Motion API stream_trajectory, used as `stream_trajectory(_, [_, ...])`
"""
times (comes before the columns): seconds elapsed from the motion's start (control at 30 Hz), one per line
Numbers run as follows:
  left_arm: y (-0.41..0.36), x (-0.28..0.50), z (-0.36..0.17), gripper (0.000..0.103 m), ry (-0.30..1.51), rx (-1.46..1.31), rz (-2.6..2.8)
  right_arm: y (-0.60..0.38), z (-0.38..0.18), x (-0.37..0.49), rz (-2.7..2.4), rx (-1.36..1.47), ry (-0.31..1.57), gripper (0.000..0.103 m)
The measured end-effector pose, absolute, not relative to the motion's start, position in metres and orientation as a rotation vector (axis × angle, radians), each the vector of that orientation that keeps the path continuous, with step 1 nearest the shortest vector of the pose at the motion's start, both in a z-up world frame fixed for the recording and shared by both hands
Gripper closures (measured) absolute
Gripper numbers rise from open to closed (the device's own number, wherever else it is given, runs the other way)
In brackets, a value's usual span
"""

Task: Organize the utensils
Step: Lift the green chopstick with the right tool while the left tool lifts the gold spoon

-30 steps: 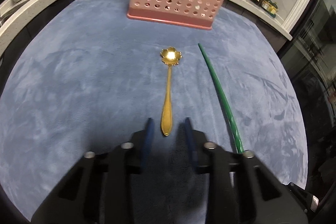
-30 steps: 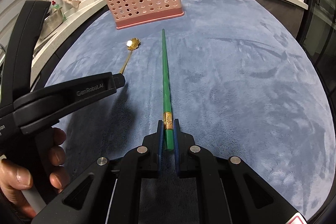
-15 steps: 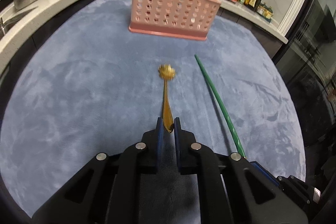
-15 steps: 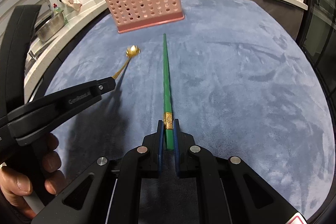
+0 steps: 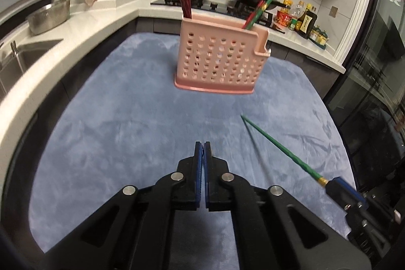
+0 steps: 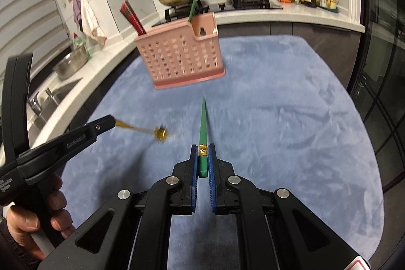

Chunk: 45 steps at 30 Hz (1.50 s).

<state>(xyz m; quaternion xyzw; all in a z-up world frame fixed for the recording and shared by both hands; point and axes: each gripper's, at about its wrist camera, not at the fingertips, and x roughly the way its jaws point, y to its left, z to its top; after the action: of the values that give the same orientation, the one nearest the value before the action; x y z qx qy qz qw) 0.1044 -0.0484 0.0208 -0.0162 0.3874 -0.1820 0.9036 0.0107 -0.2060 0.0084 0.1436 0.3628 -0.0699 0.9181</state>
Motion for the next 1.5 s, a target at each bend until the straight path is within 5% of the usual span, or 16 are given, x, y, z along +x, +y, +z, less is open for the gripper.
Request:
stream_trajectory(0.93, [-0.058,0.121,0.110,0.102,0.670,0.072,-0.504,-0.235,0.124,0.049,-0.081,0.332,0.497,0.096])
stream_trajectory(1.5, [-0.080,0.206,0.196,0.102,0.538,0.087,-0.502,-0.262,0.215,0.136,-0.051,0.358,0.314,0.096])
